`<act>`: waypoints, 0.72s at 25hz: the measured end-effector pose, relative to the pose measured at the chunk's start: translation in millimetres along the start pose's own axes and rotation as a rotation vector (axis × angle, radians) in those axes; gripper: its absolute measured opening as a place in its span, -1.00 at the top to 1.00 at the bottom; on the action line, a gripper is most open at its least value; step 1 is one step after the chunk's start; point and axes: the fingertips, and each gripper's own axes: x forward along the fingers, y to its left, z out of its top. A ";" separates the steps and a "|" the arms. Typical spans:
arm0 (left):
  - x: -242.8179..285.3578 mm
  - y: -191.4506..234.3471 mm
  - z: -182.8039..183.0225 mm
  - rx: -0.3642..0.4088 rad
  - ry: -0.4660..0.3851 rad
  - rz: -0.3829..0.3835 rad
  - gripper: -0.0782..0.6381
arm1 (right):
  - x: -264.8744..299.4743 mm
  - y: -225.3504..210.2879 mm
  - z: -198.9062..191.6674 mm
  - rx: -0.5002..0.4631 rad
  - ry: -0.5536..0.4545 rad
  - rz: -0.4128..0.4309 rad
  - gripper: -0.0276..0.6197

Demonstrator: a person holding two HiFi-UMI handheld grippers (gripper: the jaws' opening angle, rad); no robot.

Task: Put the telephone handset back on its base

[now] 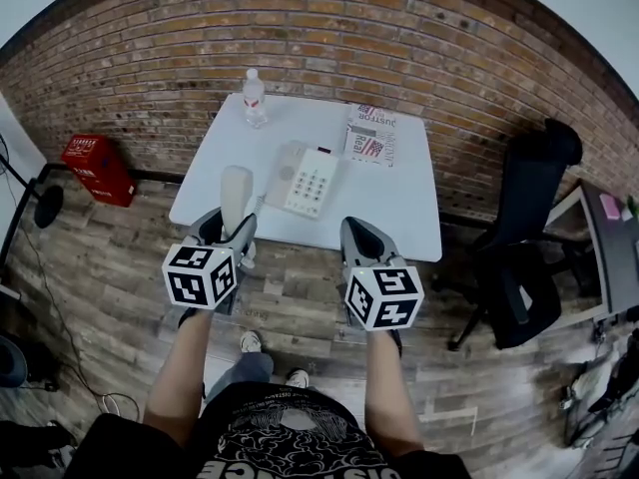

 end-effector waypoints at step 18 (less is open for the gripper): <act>121.1 34.4 -5.5 -0.012 0.147 -0.140 0.18 | 92.3 -28.2 1.0 -0.013 0.050 -0.055 0.91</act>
